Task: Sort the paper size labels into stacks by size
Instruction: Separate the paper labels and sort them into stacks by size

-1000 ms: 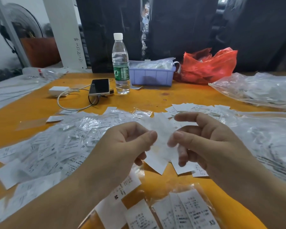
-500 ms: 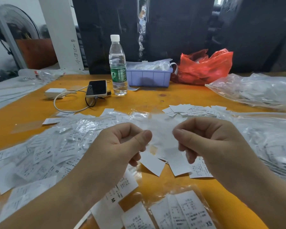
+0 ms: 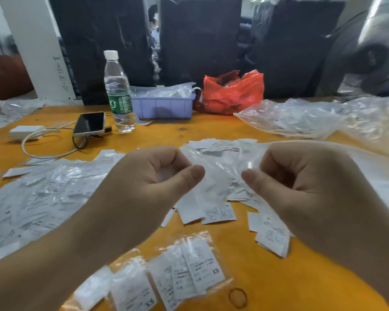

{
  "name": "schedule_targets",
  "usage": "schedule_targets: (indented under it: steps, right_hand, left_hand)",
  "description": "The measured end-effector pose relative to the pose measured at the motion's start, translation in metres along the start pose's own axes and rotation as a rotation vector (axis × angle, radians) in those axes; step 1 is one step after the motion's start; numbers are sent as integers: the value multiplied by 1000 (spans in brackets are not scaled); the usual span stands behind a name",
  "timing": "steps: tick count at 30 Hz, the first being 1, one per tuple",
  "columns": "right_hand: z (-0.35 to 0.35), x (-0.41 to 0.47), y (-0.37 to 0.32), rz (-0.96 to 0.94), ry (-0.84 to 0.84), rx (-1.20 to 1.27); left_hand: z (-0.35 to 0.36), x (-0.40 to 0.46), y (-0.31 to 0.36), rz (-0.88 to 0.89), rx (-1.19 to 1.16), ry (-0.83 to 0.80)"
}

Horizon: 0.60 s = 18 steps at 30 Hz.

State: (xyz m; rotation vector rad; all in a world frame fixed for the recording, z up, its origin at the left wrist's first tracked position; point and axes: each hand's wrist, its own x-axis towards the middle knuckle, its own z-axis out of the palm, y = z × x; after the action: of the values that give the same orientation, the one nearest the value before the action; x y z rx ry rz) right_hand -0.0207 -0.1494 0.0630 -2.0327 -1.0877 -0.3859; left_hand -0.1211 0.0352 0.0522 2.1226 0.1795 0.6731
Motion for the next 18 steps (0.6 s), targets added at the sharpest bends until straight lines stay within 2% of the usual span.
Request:
schedule_targets:
  steps: [4, 11, 18]
  right_hand:
    - [-26, -20, 34, 112, -61, -244]
    - [-68, -34, 70, 192, 132, -498]
    - [-77, -37, 96, 280, -51, -556]
  left_hand:
    - [37, 10, 24, 52, 38, -139]
    - [105, 23, 45, 61, 110, -362]
    - [133, 27, 50, 26, 98, -414]
